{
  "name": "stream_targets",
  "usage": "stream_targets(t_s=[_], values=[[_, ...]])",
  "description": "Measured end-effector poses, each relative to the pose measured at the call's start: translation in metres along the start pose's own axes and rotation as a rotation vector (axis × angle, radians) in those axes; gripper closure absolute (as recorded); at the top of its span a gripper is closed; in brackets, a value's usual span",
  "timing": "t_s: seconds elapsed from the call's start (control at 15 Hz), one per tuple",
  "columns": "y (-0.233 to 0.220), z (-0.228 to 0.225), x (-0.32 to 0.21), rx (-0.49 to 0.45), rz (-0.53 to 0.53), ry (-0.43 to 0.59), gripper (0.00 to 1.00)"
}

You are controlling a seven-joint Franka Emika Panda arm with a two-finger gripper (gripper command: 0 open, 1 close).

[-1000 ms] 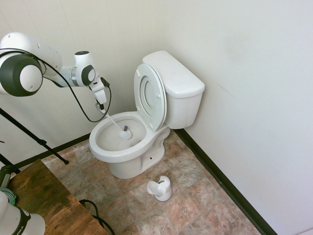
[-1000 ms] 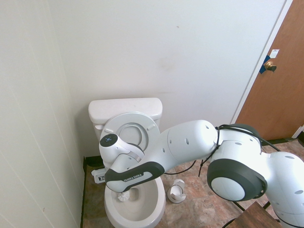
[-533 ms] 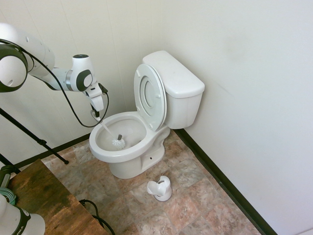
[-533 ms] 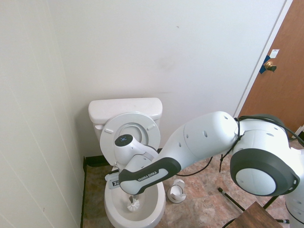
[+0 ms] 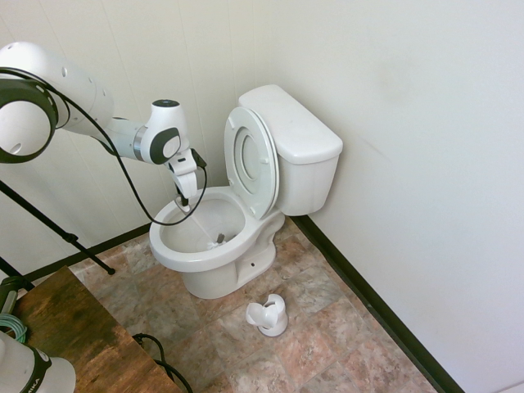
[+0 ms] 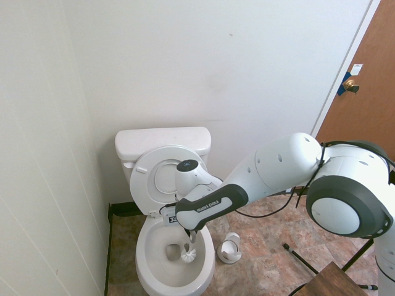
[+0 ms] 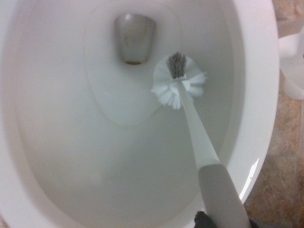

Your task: Clean the toilet

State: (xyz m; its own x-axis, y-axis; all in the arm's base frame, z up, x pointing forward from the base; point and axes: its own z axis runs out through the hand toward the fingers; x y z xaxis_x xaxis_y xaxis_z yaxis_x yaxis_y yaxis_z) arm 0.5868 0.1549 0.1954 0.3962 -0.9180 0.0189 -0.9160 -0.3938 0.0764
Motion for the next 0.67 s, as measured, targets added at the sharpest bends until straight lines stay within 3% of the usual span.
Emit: stream_targets(t_s=[0.4,0.67], values=[[-0.038,-0.007,0.048,0.066,0.064,0.032,1.0],[-0.073,-0.007,0.045,0.11,0.064,0.071,1.0]])
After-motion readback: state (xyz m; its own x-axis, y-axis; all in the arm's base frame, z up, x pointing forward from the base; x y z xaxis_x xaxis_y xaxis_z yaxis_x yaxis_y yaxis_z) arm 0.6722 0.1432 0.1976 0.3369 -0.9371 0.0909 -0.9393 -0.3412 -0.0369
